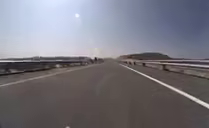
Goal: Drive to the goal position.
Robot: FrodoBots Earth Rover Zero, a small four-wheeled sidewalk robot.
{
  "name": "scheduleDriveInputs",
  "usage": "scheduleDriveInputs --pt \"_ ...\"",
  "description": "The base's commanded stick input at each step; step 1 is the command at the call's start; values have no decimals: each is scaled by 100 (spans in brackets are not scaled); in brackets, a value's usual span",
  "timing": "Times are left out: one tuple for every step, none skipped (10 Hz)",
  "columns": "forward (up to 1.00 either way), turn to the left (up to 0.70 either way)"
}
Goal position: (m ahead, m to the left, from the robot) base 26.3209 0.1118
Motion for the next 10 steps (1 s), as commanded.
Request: scheduleDriveInputs --pt "100 0" --pt "100 0" --pt "100 0" --pt "100 0" --pt "100 0" --pt "100 0" --pt "100 0" --pt "100 0" --pt "100 0" --pt "100 0"
